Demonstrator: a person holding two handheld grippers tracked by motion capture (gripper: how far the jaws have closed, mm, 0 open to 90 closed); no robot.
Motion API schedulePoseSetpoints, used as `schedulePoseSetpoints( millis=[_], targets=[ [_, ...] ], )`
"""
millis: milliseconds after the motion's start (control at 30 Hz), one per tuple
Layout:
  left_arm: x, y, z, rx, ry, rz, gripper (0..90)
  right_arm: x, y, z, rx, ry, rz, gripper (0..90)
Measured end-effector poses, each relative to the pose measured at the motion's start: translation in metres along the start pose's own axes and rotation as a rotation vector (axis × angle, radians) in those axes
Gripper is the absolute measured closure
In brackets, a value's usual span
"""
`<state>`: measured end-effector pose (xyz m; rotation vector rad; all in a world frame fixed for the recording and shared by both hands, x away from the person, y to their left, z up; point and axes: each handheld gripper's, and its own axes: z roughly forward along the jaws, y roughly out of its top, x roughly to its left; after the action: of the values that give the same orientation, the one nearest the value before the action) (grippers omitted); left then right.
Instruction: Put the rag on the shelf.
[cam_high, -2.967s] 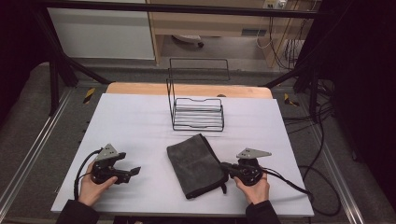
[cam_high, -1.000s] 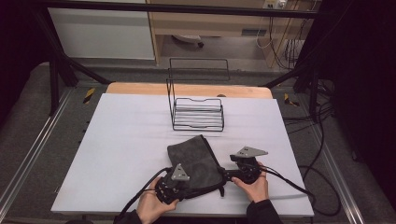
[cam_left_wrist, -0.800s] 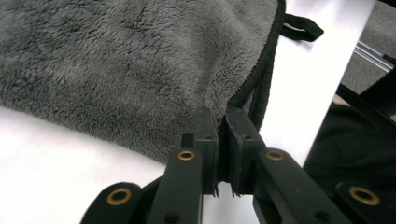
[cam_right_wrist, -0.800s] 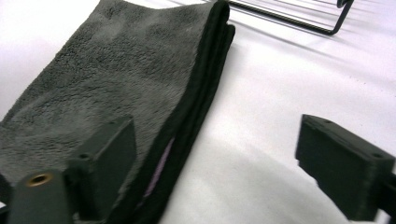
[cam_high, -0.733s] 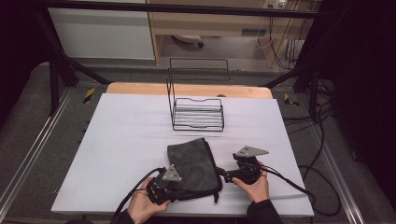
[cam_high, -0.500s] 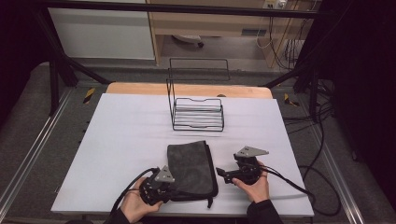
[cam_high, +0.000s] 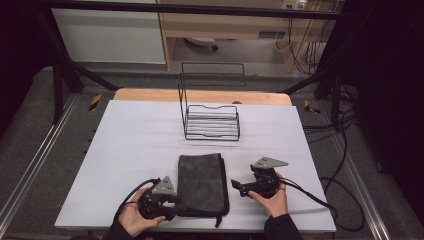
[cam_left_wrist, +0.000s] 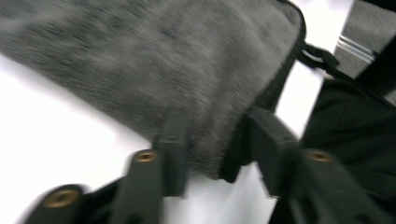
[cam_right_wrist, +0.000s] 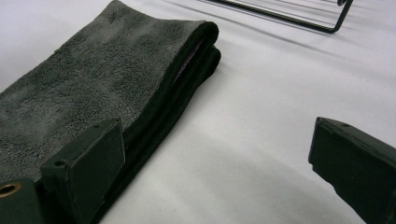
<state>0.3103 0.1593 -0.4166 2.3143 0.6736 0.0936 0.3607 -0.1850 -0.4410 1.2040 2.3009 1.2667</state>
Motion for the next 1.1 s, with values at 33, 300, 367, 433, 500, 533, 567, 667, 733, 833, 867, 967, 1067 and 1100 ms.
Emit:
schedulePoseSetpoints(
  millis=[33, 300, 367, 433, 500, 533, 567, 667, 733, 833, 867, 967, 1067, 1100],
  targets=[
    [0.003, 0.001, -0.002, -0.012, 0.011, -0.012, 46.5, 0.0, 0.0, 0.0, 0.003, 0.0, 0.0, 3.6],
    [0.038, 0.013, -0.013, -0.089, 0.097, -0.124, 24.3, 0.0, 0.0, 0.0, 0.01, 0.003, -0.002, 3.2],
    [0.048, 0.019, -0.012, -0.092, 0.121, -0.147, 20.0, 0.0, 0.0, 0.0, 0.009, 0.005, 0.0, 3.2],
    [0.056, 0.026, -0.009, -0.094, 0.143, -0.169, 16.1, 0.0, 0.0, 0.0, 0.01, 0.006, -0.004, 3.0],
    [0.062, 0.031, -0.005, -0.101, 0.178, -0.18, 15.3, 0.0, -0.001, 0.0, 0.015, 0.006, -0.005, 2.8],
    [0.066, 0.034, -0.003, -0.101, 0.193, -0.186, 15.4, 0.0, -0.001, 0.0, 0.016, 0.006, -0.007, 2.8],
    [0.069, 0.036, 0.0, -0.103, 0.203, -0.198, 15.3, 0.0, -0.001, 0.0, 0.017, 0.006, -0.006, 2.8],
    [0.078, 0.039, 0.006, -0.117, 0.223, -0.227, 15.4, 0.0, -0.001, 0.001, 0.016, 0.007, -0.007, 2.8],
    [0.083, 0.04, 0.012, -0.119, 0.234, -0.248, 15.8, 0.0, -0.001, 0.001, 0.017, 0.006, -0.007, 2.8],
    [0.093, 0.042, 0.02, -0.119, 0.241, -0.295, 17.1, 0.0, -0.001, 0.002, 0.022, 0.007, -0.006, 2.7],
    [0.096, 0.042, 0.022, -0.124, 0.242, -0.312, 18.1, 0.0, -0.001, 0.002, 0.022, 0.007, -0.004, 2.7],
    [0.104, 0.042, 0.027, -0.139, 0.24, -0.363, 26.4, 0.0, -0.001, 0.002, 0.024, 0.005, -0.005, 2.7],
    [0.107, 0.044, 0.031, -0.144, 0.256, -0.372, 35.2, 0.0, -0.002, 0.003, 0.024, 0.003, -0.009, 2.7],
    [0.107, 0.045, 0.033, -0.142, 0.252, -0.378, 37.7, 0.0, -0.002, 0.003, 0.023, 0.004, -0.008, 2.7]
  ],
)
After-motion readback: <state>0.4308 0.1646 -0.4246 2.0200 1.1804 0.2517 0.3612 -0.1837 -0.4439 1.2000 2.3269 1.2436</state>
